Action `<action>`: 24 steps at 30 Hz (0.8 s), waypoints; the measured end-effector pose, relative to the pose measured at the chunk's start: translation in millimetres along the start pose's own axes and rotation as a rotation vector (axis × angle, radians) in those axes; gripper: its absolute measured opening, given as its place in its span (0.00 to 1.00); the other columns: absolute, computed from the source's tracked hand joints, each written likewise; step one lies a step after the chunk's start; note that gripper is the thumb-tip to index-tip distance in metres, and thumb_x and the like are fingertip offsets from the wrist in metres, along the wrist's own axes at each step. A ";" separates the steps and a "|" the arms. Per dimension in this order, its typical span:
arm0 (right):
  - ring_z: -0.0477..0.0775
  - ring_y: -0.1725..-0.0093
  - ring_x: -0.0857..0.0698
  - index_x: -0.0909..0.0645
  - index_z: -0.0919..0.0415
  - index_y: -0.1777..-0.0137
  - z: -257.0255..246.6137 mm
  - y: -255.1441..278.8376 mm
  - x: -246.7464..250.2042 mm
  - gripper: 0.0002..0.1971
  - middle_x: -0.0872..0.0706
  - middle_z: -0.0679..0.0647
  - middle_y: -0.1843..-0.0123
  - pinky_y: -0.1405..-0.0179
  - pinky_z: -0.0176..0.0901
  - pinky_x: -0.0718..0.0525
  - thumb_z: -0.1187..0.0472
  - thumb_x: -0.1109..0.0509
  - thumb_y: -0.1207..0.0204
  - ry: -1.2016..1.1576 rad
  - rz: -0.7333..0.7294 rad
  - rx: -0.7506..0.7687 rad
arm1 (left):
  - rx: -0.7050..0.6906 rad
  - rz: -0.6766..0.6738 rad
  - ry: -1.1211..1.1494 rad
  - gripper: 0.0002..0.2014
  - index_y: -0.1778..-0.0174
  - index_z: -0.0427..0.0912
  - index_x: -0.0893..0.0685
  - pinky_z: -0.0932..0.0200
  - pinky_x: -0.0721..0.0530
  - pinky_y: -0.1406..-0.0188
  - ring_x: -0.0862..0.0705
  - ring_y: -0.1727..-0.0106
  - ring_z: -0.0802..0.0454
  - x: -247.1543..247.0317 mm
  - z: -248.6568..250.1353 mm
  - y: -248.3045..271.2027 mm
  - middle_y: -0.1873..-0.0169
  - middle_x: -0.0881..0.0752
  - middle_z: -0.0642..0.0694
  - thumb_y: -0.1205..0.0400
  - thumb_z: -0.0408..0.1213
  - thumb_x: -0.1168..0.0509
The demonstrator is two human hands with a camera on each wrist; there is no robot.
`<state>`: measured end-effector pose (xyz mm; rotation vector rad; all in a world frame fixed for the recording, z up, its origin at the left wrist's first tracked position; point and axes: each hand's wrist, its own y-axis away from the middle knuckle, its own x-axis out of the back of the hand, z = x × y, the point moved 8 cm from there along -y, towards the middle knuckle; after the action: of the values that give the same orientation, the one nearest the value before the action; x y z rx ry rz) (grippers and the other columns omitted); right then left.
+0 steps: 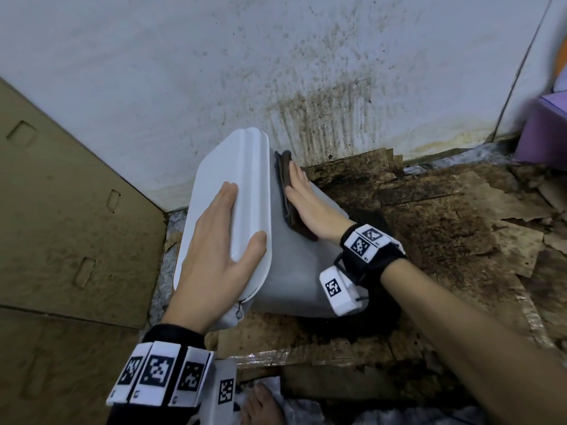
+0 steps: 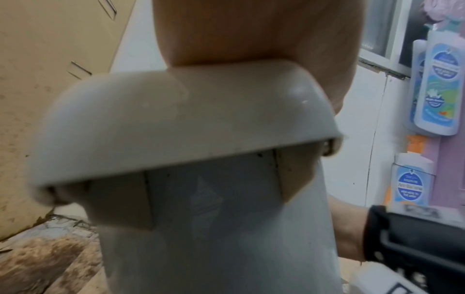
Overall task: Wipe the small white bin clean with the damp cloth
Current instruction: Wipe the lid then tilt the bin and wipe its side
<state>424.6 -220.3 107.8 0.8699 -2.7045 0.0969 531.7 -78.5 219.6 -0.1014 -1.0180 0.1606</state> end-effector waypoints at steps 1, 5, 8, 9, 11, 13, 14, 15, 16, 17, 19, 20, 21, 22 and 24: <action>0.46 0.13 0.66 0.65 0.54 0.12 6.5 -2.2 3.8 0.30 0.66 0.49 0.11 0.13 0.45 0.64 0.51 0.55 0.07 0.012 0.001 -0.009 | -0.001 0.002 0.003 0.39 0.10 0.54 0.46 0.61 0.46 0.16 0.47 0.13 0.67 0.2 0.5 -0.1 0.12 0.45 0.61 0.17 0.58 0.42; 0.47 0.12 0.64 0.66 0.54 0.12 49.9 3.5 12.7 0.30 0.66 0.49 0.11 0.16 0.42 0.65 0.49 0.56 0.08 0.027 0.003 -0.141 | 0.001 -0.001 0.015 0.39 0.11 0.57 0.47 0.61 0.44 0.17 0.46 0.14 0.68 1.1 -1.8 0.0 0.13 0.45 0.65 0.19 0.61 0.43; 0.49 0.12 0.65 0.67 0.52 0.12 97.4 13.3 15.6 0.31 0.67 0.49 0.11 0.16 0.45 0.64 0.47 0.58 0.08 0.023 -0.033 -0.283 | 0.009 0.001 0.026 0.40 0.11 0.59 0.47 0.60 0.44 0.18 0.46 0.14 0.69 2.4 -3.7 0.8 0.13 0.45 0.66 0.19 0.63 0.44; 0.50 0.12 0.65 0.67 0.52 0.12 113.5 16.5 16.8 0.31 0.67 0.49 0.11 0.15 0.48 0.64 0.46 0.58 0.08 0.013 -0.041 -0.335 | 0.011 0.002 0.028 0.40 0.11 0.59 0.47 0.60 0.44 0.18 0.46 0.14 0.69 2.6 -3.7 1.0 0.13 0.44 0.66 0.20 0.64 0.44; 0.51 0.12 0.63 0.67 0.51 0.12 141.4 21.2 19.2 0.32 0.66 0.50 0.10 0.13 0.52 0.61 0.44 0.57 0.09 -0.015 -0.026 -0.425 | 0.008 0.004 0.027 0.40 0.11 0.59 0.46 0.60 0.43 0.17 0.45 0.14 0.68 2.4 -2.8 0.6 0.13 0.44 0.66 0.20 0.63 0.44; 0.52 0.11 0.61 0.67 0.52 0.12 157.1 23.4 19.9 0.32 0.64 0.51 0.10 0.13 0.52 0.60 0.45 0.57 0.09 -0.019 0.002 -0.483 | 0.007 0.008 0.024 0.39 0.11 0.59 0.46 0.60 0.43 0.17 0.45 0.14 0.68 2.1 -1.2 0.5 0.13 0.43 0.65 0.18 0.61 0.42; 0.52 0.11 0.61 0.67 0.53 0.12 160.9 23.1 19.6 0.32 0.64 0.52 0.10 0.13 0.52 0.60 0.45 0.57 0.09 -0.021 0.014 -0.498 | 0.005 0.009 0.023 0.38 0.11 0.59 0.46 0.60 0.43 0.17 0.45 0.14 0.68 1.8 -0.6 0.5 0.13 0.43 0.65 0.18 0.60 0.41; 0.53 0.11 0.61 0.66 0.54 0.12 161.2 22.1 18.9 0.31 0.63 0.53 0.10 0.13 0.52 0.61 0.46 0.57 0.09 -0.030 0.026 -0.506 | 0.003 0.009 0.021 0.38 0.11 0.59 0.46 0.60 0.43 0.17 0.45 0.14 0.68 1.6 -0.2 0.6 0.13 0.44 0.65 0.18 0.59 0.41; 0.53 0.11 0.62 0.66 0.55 0.12 159.1 21.0 18.2 0.31 0.63 0.53 0.10 0.13 0.53 0.61 0.47 0.57 0.08 -0.043 0.043 -0.509 | 0.001 0.007 0.020 0.38 0.11 0.59 0.46 0.61 0.44 0.17 0.46 0.14 0.69 1.2 0.1 0.8 0.13 0.44 0.66 0.18 0.60 0.42; 0.54 0.11 0.63 0.66 0.56 0.12 154.9 19.7 17.4 0.31 0.64 0.54 0.10 0.13 0.53 0.62 0.49 0.57 0.08 -0.058 0.062 -0.505 | 0.000 0.005 0.021 0.39 0.11 0.59 0.46 0.62 0.44 0.18 0.46 0.14 0.69 1.0 0.1 0.9 0.13 0.44 0.66 0.18 0.61 0.42; 0.56 0.12 0.65 0.66 0.56 0.12 137.0 17.1 14.9 0.30 0.65 0.55 0.10 0.14 0.54 0.63 0.51 0.57 0.08 -0.074 0.090 -0.470 | 0.001 0.007 0.022 0.40 0.11 0.58 0.46 0.63 0.45 0.18 0.47 0.14 0.70 1.1 -0.7 0.0 0.13 0.44 0.66 0.20 0.63 0.44; 0.57 0.12 0.66 0.66 0.56 0.12 123.2 15.9 12.7 0.29 0.65 0.55 0.10 0.14 0.53 0.64 0.52 0.57 0.08 -0.071 0.093 -0.441 | 0.003 0.009 0.021 0.40 0.11 0.58 0.46 0.64 0.45 0.18 0.47 0.14 0.70 1.2 -1.2 -0.5 0.13 0.44 0.65 0.20 0.64 0.45; 0.56 0.12 0.67 0.66 0.56 0.12 107.2 15.1 9.9 0.29 0.66 0.54 0.11 0.14 0.52 0.65 0.53 0.58 0.08 -0.062 0.093 -0.405 | 0.003 0.010 0.018 0.41 0.11 0.57 0.46 0.63 0.45 0.18 0.47 0.14 0.69 0.9 -1.6 -1.1 0.13 0.44 0.64 0.21 0.64 0.45; 0.55 0.12 0.67 0.66 0.55 0.12 88.9 14.7 6.6 0.29 0.67 0.54 0.11 0.14 0.51 0.65 0.53 0.59 0.07 -0.051 0.090 -0.360 | 0.003 0.010 0.015 0.41 0.11 0.57 0.46 0.63 0.46 0.18 0.47 0.14 0.69 0.5 -1.9 -1.5 0.13 0.44 0.64 0.21 0.64 0.45; 0.53 0.13 0.68 0.67 0.55 0.12 47.8 16.6 -0.8 0.28 0.68 0.52 0.11 0.14 0.50 0.65 0.54 0.60 0.07 -0.039 0.082 -0.255 | -0.001 0.010 0.011 0.41 0.11 0.55 0.46 0.62 0.46 0.17 0.47 0.13 0.68 0.3 -2.4 -1.5 0.12 0.44 0.62 0.20 0.64 0.45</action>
<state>403.2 -213.7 62.4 0.6923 -2.7095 -0.2448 534.0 -80.0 218.8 -0.1082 -1.0070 0.1679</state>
